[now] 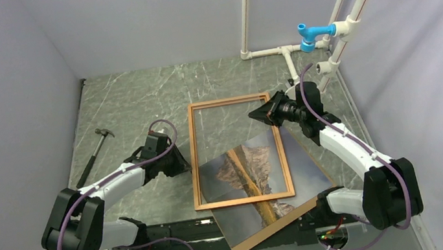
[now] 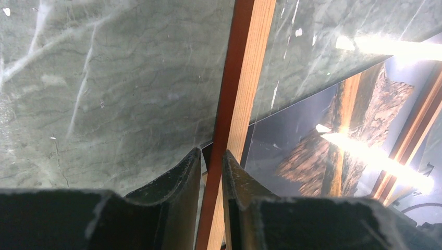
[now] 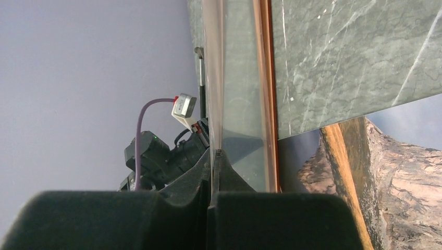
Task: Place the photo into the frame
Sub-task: Place the photo frame item in the photo frame.
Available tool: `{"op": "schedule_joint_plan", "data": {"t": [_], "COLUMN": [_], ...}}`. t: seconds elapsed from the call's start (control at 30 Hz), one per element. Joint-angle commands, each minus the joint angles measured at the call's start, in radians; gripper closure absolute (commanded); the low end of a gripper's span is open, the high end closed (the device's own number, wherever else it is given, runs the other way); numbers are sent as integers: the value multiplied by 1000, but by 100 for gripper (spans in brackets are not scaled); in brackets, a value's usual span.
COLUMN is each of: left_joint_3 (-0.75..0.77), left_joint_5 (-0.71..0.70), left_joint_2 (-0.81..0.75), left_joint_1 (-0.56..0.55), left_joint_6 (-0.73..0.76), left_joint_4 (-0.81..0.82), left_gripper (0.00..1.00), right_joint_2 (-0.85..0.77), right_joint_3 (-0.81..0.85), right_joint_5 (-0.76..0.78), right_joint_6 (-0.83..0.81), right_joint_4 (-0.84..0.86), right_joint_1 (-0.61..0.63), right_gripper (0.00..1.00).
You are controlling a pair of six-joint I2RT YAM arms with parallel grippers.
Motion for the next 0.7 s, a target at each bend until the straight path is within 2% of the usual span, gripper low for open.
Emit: {"op": "schedule_joint_plan", "data": {"t": [0.0,0.67], "left_joint_3": [22,34], "left_joint_5": [-35,-45], "left_joint_2": [20,33], "left_joint_1": [-7,-16], "left_joint_6": [19,25], "left_joint_4": [-32,-48], "left_gripper": [75,76], "right_joint_2": [0,-6], "right_joint_3": [6,-34], "right_joint_5": [-32,-31], "right_joint_6": [3,7], "right_joint_4": [55,56], "right_joint_1": [4,20], "right_gripper": [100,100]}}
